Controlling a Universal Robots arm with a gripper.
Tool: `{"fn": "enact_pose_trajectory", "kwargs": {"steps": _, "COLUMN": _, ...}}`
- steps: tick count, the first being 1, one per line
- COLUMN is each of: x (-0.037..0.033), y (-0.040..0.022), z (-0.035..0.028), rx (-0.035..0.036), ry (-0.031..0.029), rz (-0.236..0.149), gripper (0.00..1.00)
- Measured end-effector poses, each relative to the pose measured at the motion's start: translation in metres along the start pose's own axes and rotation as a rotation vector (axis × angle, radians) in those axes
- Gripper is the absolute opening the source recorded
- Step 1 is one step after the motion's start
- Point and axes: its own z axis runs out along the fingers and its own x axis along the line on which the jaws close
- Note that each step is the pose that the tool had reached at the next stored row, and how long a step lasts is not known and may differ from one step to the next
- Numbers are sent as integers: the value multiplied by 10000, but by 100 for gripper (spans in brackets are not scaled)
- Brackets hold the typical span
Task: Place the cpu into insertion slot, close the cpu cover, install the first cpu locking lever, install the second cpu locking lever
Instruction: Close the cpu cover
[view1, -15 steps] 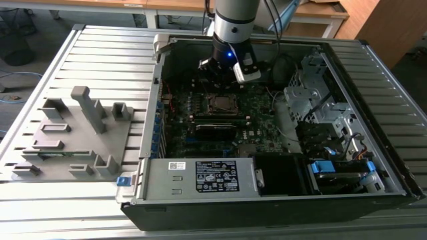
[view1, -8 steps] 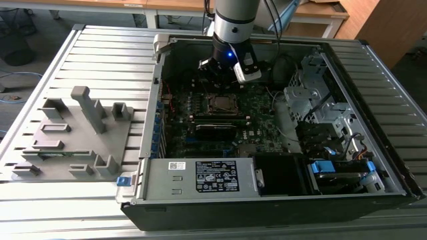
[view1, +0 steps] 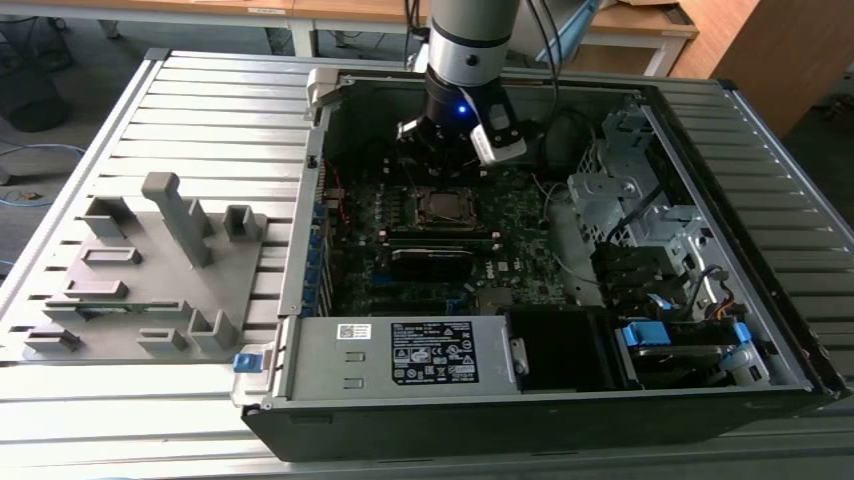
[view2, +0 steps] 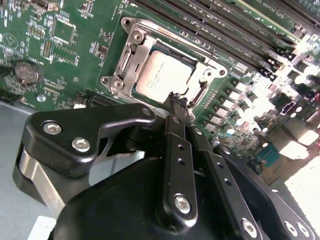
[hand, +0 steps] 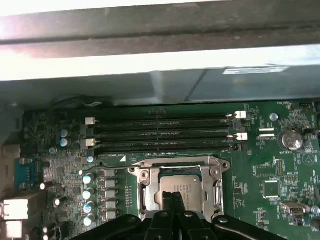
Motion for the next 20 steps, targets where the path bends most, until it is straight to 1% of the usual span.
{"fn": "enact_pose_trajectory", "kwargs": {"steps": 2, "x": 0, "y": 0, "z": 0, "rx": 5, "ry": 10, "rz": -210, "gripper": 11}}
{"fn": "enact_pose_trajectory", "kwargs": {"steps": 4, "x": 0, "y": 0, "z": 0, "rx": 5, "ry": 11, "rz": -221, "gripper": 11}}
{"fn": "enact_pose_trajectory", "kwargs": {"steps": 5, "x": 1, "y": 0, "z": 0, "rx": 3, "ry": -5, "rz": -225, "gripper": 11}}
{"fn": "enact_pose_trajectory", "kwargs": {"steps": 6, "x": 3, "y": 0, "z": 2, "rx": 1, "ry": -83, "rz": -229, "gripper": 11}}
{"fn": "enact_pose_trajectory", "kwargs": {"steps": 7, "x": 4, "y": 0, "z": 3, "rx": -4, "ry": -183, "rz": -234, "gripper": 11}}
{"fn": "enact_pose_trajectory", "kwargs": {"steps": 8, "x": 6, "y": 0, "z": 5, "rx": -8, "ry": -267, "rz": -238, "gripper": 11}}
{"fn": "enact_pose_trajectory", "kwargs": {"steps": 9, "x": 6, "y": 0, "z": 7, "rx": -8, "ry": -298, "rz": -239, "gripper": 11}}
{"fn": "enact_pose_trajectory", "kwargs": {"steps": 16, "x": 10, "y": -3, "z": 49, "rx": -6, "ry": -302, "rz": -212, "gripper": 11}}
{"fn": "enact_pose_trajectory", "kwargs": {"steps": 20, "x": 11, "y": -3, "z": 49, "rx": -5, "ry": -301, "rz": -212, "gripper": 11}}
